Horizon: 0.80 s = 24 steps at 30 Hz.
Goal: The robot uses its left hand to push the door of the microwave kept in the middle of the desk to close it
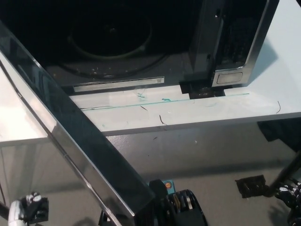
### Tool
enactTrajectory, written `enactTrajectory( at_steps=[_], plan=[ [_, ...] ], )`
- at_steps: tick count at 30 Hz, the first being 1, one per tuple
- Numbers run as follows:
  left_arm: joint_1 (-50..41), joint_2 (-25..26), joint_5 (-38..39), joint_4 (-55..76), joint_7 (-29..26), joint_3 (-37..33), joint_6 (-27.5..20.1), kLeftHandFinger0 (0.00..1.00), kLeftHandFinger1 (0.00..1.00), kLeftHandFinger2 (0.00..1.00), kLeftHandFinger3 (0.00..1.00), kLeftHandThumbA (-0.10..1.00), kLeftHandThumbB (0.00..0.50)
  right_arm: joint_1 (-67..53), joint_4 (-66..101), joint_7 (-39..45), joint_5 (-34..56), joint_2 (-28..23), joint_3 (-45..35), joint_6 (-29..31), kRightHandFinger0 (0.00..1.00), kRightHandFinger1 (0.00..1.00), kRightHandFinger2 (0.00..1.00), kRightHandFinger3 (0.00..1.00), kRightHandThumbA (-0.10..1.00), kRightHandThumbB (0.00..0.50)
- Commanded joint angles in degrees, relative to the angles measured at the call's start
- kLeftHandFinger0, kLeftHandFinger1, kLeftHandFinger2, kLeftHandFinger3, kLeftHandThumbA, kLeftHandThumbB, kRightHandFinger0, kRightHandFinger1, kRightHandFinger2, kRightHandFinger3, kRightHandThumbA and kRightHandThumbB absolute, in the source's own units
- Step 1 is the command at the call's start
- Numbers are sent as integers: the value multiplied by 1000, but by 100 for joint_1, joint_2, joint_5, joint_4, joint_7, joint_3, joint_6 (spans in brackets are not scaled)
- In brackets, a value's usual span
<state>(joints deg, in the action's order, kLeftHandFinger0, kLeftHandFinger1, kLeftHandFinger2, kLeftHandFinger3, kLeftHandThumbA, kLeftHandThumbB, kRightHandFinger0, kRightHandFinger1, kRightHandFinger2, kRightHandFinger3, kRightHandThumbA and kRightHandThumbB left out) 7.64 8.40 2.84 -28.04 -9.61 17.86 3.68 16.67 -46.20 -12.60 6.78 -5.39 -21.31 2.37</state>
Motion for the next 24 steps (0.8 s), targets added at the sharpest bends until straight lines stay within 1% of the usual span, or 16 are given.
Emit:
enactTrajectory(
  at_steps=[1,3,5,7,8,10,11,13,14,15,17,20,21,22,23,24],
  plan=[
    [-705,-200,-250,2289,-193,-89,730,270,292,391,526,-100,8,157,256,-63,190,-111,-70,136,463,461,536,732,-42,1],
    [-1015,-109,-393,2736,-11,-211,387,281,297,390,529,-100,0,144,298,-73,201,-110,-84,111,463,460,538,738,-39,0],
    [-1431,-33,-577,3569,110,-306,654,275,288,366,524,-89,9,105,345,-178,142,-115,-88,67,516,510,571,743,-49,6],
    [-1766,157,-872,3928,241,-438,-304,223,250,334,459,-37,8,99,196,-153,77,-162,-36,190,534,533,614,809,-97,0],
    [-1774,166,-867,3944,229,-452,-288,219,246,330,451,-27,4,99,196,-154,77,-163,-35,190,533,533,614,812,-100,0],
    [-1923,145,-896,4266,253,-519,-594,231,266,357,435,7,7,115,89,-75,49,-197,26,190,651,649,731,869,-96,0],
    [-1955,142,-935,4366,254,-566,-812,203,236,326,412,53,19,128,89,-75,48,-187,35,165,652,651,733,869,-93,0],
    [-2042,244,-1464,4714,258,-804,-1596,107,136,234,368,4,58,108,118,-95,-18,-189,83,213,695,660,740,862,-51,0],
    [-2117,241,-1587,5031,302,-885,-1433,71,90,181,346,-25,86,93,144,-112,-8,-173,75,189,632,598,681,853,-57,0],
    [-2122,249,-1591,5034,290,-897,-1429,65,84,174,341,-29,88,93,142,-113,-8,-174,77,189,626,594,678,851,-59,0],
    [-2154,227,-1923,5619,343,-1089,-1448,3,32,102,276,-99,141,98,122,-126,14,-192,57,181,589,566,640,809,-62,0],
    [-2109,281,-2016,6005,466,-1250,-1401,0,18,95,243,-100,133,69,171,-117,87,-166,7,140,577,549,620,798,-80,0],
    [-2019,326,-2013,6180,554,-1314,-1333,0,32,106,236,-88,128,80,132,-173,38,-173,25,131,640,607,661,808,-86,0],
    [-1868,397,-2126,6248,579,-1361,-1456,70,93,203,324,83,103,79,112,-151,100,-165,-14,131,593,575,633,797,-82,0],
    [-1684,467,-2063,6228,576,-1410,-1731,4,23,145,279,-88,108,45,124,-109,88,-173,9,168,594,581,642,807,-79,0],
    [-1526,477,-2040,6277,595,-1453,-1743,0,9,126,270,-82,115,17,144,-74,103,-177,12,148,615,596,655,812,-75,0]
  ],
)
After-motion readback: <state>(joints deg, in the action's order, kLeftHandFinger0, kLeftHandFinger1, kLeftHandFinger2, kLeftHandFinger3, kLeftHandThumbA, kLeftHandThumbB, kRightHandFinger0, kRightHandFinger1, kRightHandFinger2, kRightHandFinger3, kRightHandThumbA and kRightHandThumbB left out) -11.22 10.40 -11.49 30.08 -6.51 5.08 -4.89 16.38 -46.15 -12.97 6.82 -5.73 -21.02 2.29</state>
